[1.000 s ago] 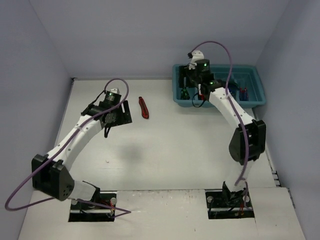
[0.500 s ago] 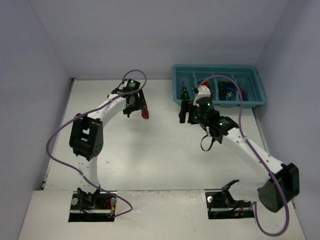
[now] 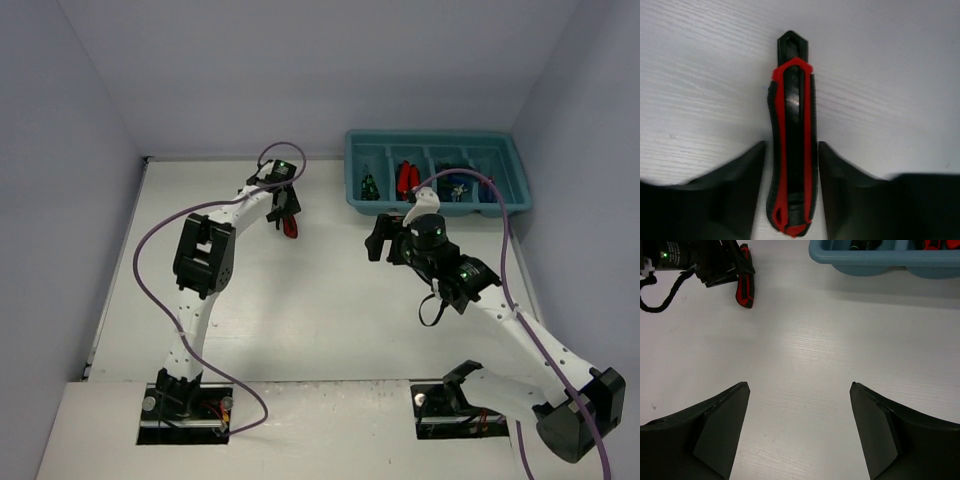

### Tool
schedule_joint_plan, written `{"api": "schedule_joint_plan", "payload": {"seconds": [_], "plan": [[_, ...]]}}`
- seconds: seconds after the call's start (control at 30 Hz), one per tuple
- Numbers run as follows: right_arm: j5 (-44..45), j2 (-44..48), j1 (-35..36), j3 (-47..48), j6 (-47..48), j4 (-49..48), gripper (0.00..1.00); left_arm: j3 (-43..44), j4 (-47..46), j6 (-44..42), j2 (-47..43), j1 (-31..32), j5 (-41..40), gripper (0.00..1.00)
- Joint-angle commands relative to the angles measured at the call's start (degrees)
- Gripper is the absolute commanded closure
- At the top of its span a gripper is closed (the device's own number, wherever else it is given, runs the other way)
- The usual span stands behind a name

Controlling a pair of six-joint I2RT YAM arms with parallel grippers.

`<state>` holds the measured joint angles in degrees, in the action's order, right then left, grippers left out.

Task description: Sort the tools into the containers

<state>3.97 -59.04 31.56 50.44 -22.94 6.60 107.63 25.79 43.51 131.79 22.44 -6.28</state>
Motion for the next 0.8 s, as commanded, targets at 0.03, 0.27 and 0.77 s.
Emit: {"api": "schedule_joint_plan", "payload": {"seconds": [0.03, 0.27, 0.77], "plan": [[-1.3, 0.3, 0.3, 0.6, 0.4, -1.5, 0.21, 2.6, -1.1, 1.0, 0.3, 0.3, -2.4, 0.80], [-6.9, -5.4, 0.3, 4.8, 2.1, -1.7, 0.20, -4.3, -9.3, 1.5, -9.8, 2.1, 7.8, 1.00], [-16.5, -20.7, 2.4, 20.1, 3.3, -3.9, 0.21, -25.3, -31.8, 15.0, -36.2, 8.7, 26.5, 1.00]]}}
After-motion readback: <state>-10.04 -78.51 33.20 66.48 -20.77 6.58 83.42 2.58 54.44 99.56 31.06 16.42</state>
